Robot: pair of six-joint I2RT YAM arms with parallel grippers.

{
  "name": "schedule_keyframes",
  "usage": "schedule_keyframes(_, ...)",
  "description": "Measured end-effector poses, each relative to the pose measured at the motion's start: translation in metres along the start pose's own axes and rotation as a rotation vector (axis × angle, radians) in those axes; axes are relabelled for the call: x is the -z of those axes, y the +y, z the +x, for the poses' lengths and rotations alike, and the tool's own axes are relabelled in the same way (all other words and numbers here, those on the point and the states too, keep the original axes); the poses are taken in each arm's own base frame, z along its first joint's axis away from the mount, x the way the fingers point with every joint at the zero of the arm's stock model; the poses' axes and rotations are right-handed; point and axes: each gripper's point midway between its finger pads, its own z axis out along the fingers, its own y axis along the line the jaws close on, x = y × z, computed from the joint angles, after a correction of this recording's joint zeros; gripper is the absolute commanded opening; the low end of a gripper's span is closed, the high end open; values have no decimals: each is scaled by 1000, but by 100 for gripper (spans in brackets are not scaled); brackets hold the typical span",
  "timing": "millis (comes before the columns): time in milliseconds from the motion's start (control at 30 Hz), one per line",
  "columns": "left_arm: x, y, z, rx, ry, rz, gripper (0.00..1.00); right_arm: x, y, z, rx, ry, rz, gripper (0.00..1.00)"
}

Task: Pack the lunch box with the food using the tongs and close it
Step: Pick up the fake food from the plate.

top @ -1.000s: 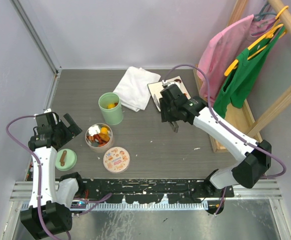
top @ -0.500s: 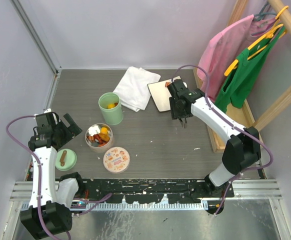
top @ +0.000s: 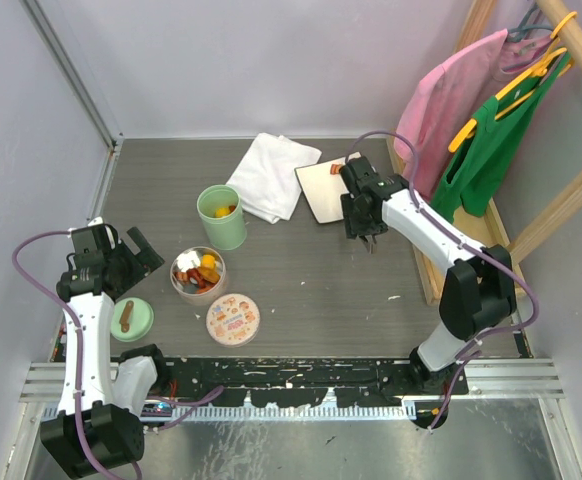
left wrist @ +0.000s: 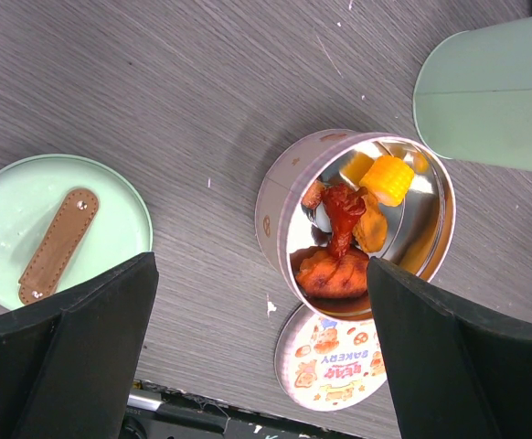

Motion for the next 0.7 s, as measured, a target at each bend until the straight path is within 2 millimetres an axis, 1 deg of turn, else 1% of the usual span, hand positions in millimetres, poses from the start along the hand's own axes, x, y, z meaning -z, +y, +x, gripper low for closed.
schedule_keyframes(300,0,0,0,0,0,0,98,-17,-3,-3,5,29,3,51)
schedule_keyframes(467,0,0,0,0,0,0,98,-23,-2,-7,19,36,1,48)
schedule_keyframes(700,0,0,0,0,0,0,98,-22,10,-14,33,37,-63,47)
